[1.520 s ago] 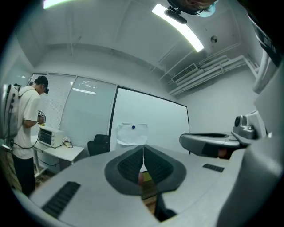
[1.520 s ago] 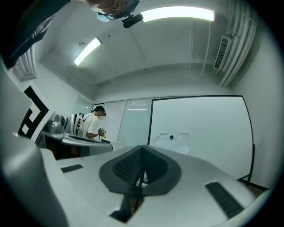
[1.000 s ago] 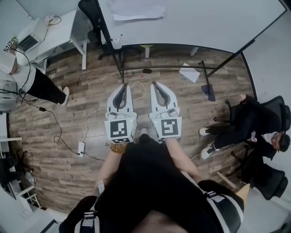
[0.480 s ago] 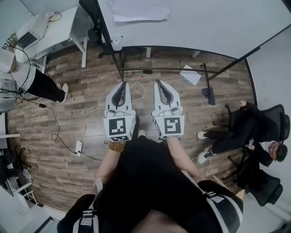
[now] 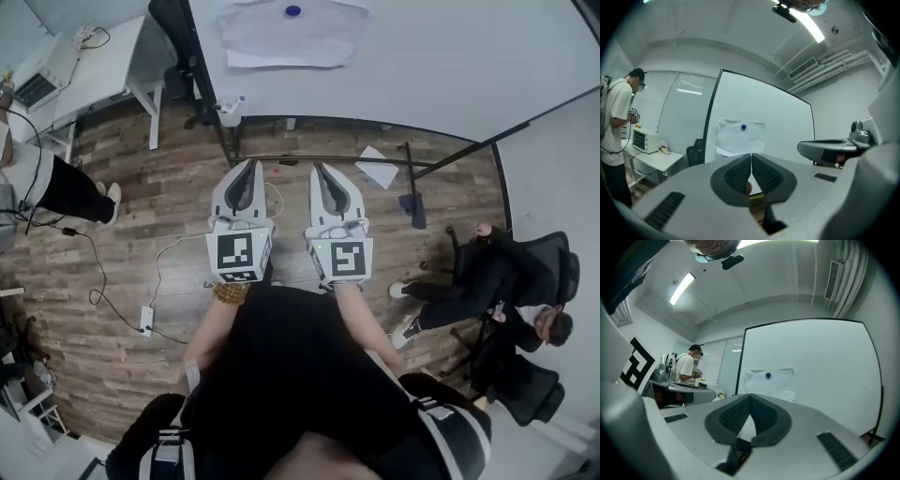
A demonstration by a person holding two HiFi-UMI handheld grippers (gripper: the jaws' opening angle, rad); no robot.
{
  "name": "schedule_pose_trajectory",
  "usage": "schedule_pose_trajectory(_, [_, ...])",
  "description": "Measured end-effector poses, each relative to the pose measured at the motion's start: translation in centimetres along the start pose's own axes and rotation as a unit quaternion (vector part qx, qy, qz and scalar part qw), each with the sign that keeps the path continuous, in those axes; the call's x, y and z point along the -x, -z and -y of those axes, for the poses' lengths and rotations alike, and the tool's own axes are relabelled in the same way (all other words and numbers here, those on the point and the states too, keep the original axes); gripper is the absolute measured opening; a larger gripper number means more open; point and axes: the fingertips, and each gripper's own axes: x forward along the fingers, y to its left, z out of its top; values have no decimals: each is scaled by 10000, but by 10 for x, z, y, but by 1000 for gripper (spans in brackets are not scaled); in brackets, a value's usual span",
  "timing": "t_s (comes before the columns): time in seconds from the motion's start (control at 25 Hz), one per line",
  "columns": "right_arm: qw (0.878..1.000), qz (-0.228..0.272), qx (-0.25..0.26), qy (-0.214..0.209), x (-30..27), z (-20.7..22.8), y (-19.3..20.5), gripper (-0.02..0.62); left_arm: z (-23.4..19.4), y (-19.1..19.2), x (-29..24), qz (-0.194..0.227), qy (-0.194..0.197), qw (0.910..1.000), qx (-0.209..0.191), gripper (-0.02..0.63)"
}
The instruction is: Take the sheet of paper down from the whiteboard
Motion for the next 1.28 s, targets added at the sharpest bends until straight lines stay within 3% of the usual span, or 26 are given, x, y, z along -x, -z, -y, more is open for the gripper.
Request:
schedule_pose_trajectory(0.6, [9993,-151,340,-42,-114,15,2,-2,-72,-13,-95,200,16,9998,26,15])
schedule_pose_trajectory(0.92, [9973,-265,690,-16,-156,17,6,-2,-102,2,-134,104,192,9995,243,15])
schedule_pose_trajectory(1.28, [9976,-245,647,29,-178,32,10,-2,-116,28,-160,-189,212,9995,-106,17])
